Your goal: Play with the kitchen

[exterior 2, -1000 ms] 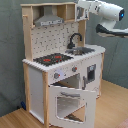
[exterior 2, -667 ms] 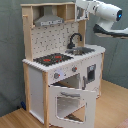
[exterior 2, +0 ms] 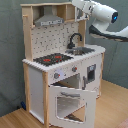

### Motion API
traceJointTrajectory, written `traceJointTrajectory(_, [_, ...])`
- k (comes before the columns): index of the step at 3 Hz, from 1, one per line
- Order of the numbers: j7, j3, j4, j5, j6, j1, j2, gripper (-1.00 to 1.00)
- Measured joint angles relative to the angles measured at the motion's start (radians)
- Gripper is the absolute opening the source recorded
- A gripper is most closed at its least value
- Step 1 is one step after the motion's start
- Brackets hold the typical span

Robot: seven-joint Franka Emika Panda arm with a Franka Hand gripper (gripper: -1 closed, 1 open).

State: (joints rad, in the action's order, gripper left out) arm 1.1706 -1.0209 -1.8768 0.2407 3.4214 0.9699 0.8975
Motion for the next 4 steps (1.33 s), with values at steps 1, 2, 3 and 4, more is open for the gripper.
traceJointTrajectory(1, [-0.037, -0.012, 0.010, -0.067, 0.000, 0.054, 0.062, 1.00])
traceJointTrajectory(2, [-0.087, -0.012, 0.008, -0.127, -0.002, 0.099, 0.132, 1.00])
traceJointTrajectory(3, [-0.153, -0.012, 0.006, -0.189, -0.019, 0.145, 0.210, 1.00])
traceJointTrajectory(4, [-0.224, -0.012, 0.006, -0.243, -0.052, 0.188, 0.284, 1.00])
